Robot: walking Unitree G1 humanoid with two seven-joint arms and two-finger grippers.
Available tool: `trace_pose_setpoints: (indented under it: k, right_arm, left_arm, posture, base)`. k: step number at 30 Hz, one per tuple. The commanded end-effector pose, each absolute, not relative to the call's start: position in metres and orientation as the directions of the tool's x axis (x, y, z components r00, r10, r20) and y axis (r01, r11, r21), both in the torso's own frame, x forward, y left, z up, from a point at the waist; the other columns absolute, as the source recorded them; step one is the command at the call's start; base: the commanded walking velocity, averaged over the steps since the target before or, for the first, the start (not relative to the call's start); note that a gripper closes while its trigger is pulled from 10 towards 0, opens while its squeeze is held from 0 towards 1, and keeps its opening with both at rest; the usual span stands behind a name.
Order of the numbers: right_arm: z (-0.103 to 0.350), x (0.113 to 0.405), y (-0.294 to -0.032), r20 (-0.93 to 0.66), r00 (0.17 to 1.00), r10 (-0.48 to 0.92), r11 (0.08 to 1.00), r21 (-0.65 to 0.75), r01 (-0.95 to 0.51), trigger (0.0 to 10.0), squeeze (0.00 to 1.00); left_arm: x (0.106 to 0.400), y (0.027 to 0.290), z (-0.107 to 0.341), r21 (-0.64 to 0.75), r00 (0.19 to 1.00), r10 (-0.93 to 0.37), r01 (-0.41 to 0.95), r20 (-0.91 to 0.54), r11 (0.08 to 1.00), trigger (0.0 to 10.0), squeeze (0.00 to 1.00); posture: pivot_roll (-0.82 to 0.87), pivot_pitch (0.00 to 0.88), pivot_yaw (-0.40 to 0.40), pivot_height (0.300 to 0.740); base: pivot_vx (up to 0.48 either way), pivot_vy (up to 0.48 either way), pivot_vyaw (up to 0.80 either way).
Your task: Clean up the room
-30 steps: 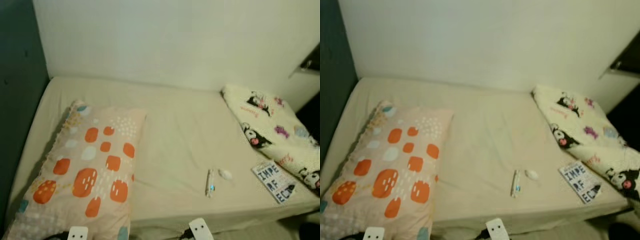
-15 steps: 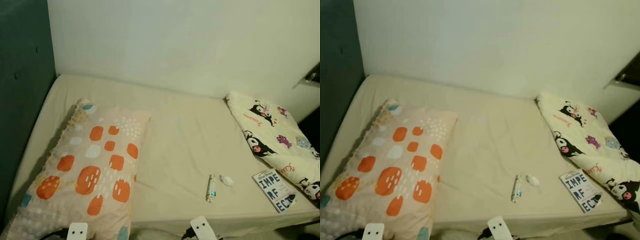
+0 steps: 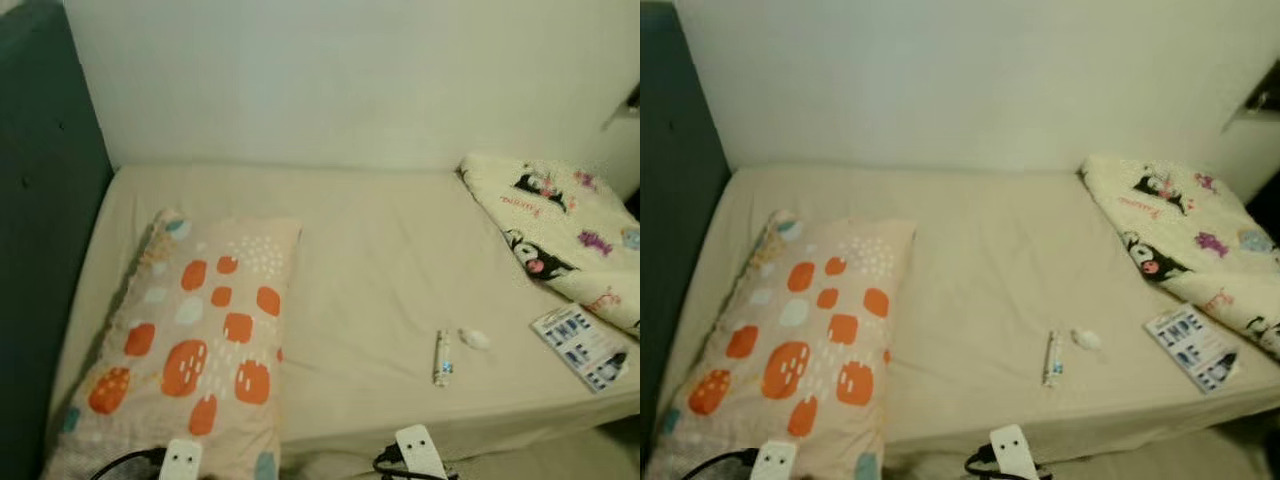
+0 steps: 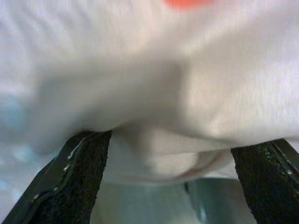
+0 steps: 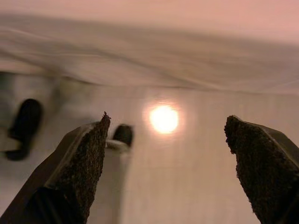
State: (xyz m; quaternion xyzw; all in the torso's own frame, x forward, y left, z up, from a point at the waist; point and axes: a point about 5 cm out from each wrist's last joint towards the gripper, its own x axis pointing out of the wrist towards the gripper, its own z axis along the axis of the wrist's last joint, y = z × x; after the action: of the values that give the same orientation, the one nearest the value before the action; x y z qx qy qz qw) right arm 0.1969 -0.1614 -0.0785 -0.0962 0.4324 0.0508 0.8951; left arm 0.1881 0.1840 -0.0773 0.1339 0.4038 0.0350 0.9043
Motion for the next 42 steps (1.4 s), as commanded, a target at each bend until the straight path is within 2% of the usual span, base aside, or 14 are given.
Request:
trace_pose_setpoints:
  k: [1, 9, 15, 21, 25, 30, 31, 32, 33, 34, 35, 36, 42]
  right_arm:
    - [-0.080, 0.193, -0.166, -0.782, 0.623, -0.025, 0.984, -0.129, -0.122, 10.0, 0.00]
    - [-0.084, 0.183, -0.170, -0.775, 0.627, -0.082, 0.994, -0.107, -0.002, 10.0, 0.00]
    - [-0.083, 0.182, -0.178, -0.772, 0.623, -0.128, 0.991, -0.130, 0.043, 10.0, 0.00]
    - [-0.085, 0.180, -0.173, -0.778, 0.619, -0.103, 0.987, -0.157, -0.033, 10.0, 0.00]
    - [-0.087, 0.178, -0.167, -0.795, 0.605, -0.054, 0.984, -0.146, -0.103, 10.0, 0.00]
    - [-0.079, 0.191, -0.162, -0.747, 0.664, -0.037, 0.993, -0.104, -0.062, 10.0, 0.00]
    - [-0.076, 0.196, -0.161, -0.718, 0.696, -0.019, 0.993, -0.094, -0.070, 10.0, 0.00]
    - [-0.070, 0.203, -0.156, -0.674, 0.738, 0.023, 0.990, -0.090, -0.112, 10.0, 0.00]
    - [-0.070, 0.203, -0.156, -0.674, 0.738, 0.023, 0.990, -0.090, -0.112, 10.0, 0.00]
    - [-0.065, 0.208, -0.150, -0.633, 0.771, 0.063, 0.983, -0.095, -0.159, 10.0, 0.00]
    - [-0.065, 0.208, -0.150, -0.633, 0.771, 0.063, 0.983, -0.095, -0.159, 10.0, 0.00]
    - [-0.058, 0.217, -0.143, -0.575, 0.813, 0.097, 0.971, -0.126, -0.204, 10.0, 0.00]
    - [-0.056, 0.221, -0.147, -0.581, 0.813, 0.040, 0.947, -0.237, -0.215, 10.0, 0.00]
  left_arm:
    - [0.191, 0.184, -0.076, 0.278, 0.674, 0.156, 0.076, -0.722, 0.958, 10.0, 0.00]
    - [0.214, 0.185, -0.062, 0.297, 0.728, 0.129, 0.107, -0.673, 0.949, 10.0, 0.00]
    - [0.205, 0.185, -0.068, 0.299, 0.707, 0.114, 0.143, -0.698, 0.944, 10.0, 0.00]
    - [0.191, 0.190, -0.076, 0.287, 0.667, 0.145, 0.108, -0.731, 0.952, 10.0, 0.00]
    - [0.182, 0.190, -0.080, 0.310, 0.647, 0.142, 0.153, -0.749, 0.939, 10.0, 0.00]
    - [0.190, 0.190, -0.076, 0.311, 0.670, 0.125, 0.165, -0.732, 0.936, 10.0, 0.00]
    - [0.196, 0.192, -0.072, 0.325, 0.702, 0.132, 0.148, -0.699, 0.934, 10.0, 0.00]
    - [0.205, 0.195, -0.065, 0.296, 0.738, 0.153, 0.066, -0.657, 0.953, 10.0, 0.00]
    - [0.205, 0.195, -0.065, 0.296, 0.738, 0.153, 0.066, -0.657, 0.953, 10.0, 0.00]
    - [0.212, 0.198, -0.058, 0.263, 0.767, 0.180, -0.015, -0.616, 0.965, 10.0, 0.00]
    - [0.212, 0.198, -0.058, 0.263, 0.767, 0.180, -0.015, -0.616, 0.965, 10.0, 0.00]
    - [0.222, 0.199, -0.050, 0.211, 0.801, 0.193, -0.085, -0.567, 0.974, 10.0, 0.00]
    - [0.221, 0.195, -0.052, 0.211, 0.799, 0.174, -0.060, -0.576, 0.976, 10.0, 0.00]
  posture:
    - [0.05, 0.000, 0.045, 0.740]
    - [0.06, 0.000, 0.084, 0.740]
    - [0.05, 0.000, 0.089, 0.740]
    - [0.03, 0.000, 0.071, 0.740]
    - [0.03, 0.000, 0.071, 0.740]
    - [0.03, 0.000, 0.071, 0.740]
    - [0.02, 0.000, 0.068, 0.740]
    - [0.02, 0.000, 0.066, 0.740]
    - [0.02, 0.000, 0.066, 0.740]
    - [0.02, 0.000, 0.064, 0.740]
    - [0.02, 0.000, 0.064, 0.740]
    - [0.02, 0.000, 0.060, 0.740]
    - [0.00, 0.000, 0.058, 0.740]
  base:
    - [0.000, 0.000, 0.00]
    - [0.000, 0.000, 0.00]
    - [0.000, 0.000, 0.00]
    - [0.000, 0.000, 0.00]
    - [0.000, 0.000, 0.00]
    - [0.000, 0.000, 0.00]
    - [0.000, 0.000, 0.00]
    - [0.000, 0.000, 0.00]
    - [0.000, 0.000, 0.00]
    - [0.000, 0.000, 0.00]
    - [0.000, 0.000, 0.00]
    - [0.000, 0.000, 0.00]
    - [0.000, 0.000, 0.00]
